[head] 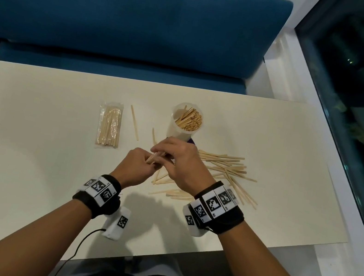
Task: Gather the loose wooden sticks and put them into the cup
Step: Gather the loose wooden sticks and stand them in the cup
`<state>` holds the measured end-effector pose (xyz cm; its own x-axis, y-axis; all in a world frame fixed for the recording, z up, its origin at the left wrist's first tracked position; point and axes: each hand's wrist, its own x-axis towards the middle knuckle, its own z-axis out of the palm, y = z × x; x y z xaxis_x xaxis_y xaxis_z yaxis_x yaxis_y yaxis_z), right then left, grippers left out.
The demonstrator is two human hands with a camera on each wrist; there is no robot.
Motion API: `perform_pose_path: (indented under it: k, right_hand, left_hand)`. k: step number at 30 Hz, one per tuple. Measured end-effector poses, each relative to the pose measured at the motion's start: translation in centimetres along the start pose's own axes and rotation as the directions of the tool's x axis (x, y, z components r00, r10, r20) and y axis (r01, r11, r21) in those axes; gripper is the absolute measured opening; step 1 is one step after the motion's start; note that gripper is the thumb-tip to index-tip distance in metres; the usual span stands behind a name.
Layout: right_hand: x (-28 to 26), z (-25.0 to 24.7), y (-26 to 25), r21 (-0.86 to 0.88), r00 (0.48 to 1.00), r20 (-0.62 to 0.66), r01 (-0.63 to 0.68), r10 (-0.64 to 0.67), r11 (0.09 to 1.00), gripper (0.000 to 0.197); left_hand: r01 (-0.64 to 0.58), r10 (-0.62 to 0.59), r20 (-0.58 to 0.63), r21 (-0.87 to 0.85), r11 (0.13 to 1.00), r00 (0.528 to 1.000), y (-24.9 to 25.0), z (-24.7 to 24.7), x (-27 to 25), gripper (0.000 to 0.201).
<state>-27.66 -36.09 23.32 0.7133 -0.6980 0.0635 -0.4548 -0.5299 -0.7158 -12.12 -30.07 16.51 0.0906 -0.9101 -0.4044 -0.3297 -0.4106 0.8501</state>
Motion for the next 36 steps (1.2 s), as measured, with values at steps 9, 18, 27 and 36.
perform_pose_path:
  k: [9,18,27,36]
  right_hand:
    - [0.3,-1.9,0.3,-0.069,0.993,0.116,-0.013,0.021,0.998,0.017]
    - [1.4,-4.9,2.2,0.049,0.967,-0.021,-0.252,0.254,0.966,0.02]
    - [4.6,-13.7,5.2,0.182,0.876,-0.229,-0.391,0.425,0.902,0.013]
    - [8.6,-11.2,7.9,-0.248,0.921,-0.193,-0.378,0.337,0.892,0.022]
  left_hand:
    - [0.018,-0.031,0.187,0.069,0.997,0.982,1.7,0.0,1.3,0.04]
    - [-0.094,0.092,0.033,0.084,0.992,0.995,3.0,0.5,2.7,0.036]
    - [0.067,-0.058,-0.216,0.035,0.997,0.975,-2.0,-0.4,1.4,0.055]
    - [0.329,-0.318,-0.23,0.013,0.944,0.92,-8.2,0.9,-3.0,0.035]
